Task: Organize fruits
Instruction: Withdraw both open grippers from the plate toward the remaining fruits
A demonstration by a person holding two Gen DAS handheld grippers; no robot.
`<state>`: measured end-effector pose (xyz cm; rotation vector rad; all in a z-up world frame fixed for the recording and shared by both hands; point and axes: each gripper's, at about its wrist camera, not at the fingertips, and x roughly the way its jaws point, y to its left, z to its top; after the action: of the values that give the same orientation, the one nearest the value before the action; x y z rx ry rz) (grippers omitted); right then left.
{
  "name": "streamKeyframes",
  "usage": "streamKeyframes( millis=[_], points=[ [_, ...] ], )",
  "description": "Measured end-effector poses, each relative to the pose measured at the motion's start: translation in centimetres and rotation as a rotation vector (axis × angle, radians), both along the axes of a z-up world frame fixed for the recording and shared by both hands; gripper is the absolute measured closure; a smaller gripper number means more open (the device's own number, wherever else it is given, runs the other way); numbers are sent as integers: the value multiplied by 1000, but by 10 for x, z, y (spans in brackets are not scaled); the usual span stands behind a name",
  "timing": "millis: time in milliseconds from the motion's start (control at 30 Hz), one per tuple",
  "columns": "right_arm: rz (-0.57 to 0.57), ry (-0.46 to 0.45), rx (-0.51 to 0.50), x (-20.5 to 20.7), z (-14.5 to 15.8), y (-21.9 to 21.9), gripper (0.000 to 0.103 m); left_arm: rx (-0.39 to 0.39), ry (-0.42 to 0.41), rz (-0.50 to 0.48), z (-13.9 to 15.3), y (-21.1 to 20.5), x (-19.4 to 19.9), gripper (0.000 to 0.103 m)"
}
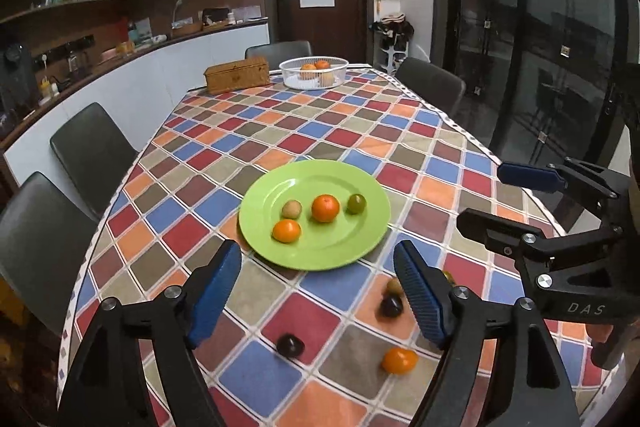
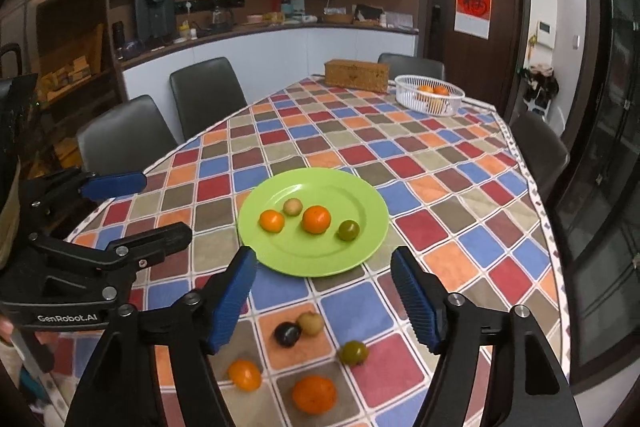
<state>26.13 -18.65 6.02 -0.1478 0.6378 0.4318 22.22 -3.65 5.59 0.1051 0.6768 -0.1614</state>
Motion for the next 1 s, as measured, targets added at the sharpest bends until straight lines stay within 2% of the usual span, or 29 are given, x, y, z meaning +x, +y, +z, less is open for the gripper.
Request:
streamKeyframes(
  millis=[333,533,1000],
  points=[
    [20,-46,-28,-40,-4,-10,32,-10,-29,-20,-6,-10,-42,22],
    [35,-37,-42,-55,-16,-16,32,20,-53,-43,-17,-20,-59,22],
    [77,-4,-108,-72,-51,-22,32,86,-73,-153,-51,-39,-72,22]
  ],
)
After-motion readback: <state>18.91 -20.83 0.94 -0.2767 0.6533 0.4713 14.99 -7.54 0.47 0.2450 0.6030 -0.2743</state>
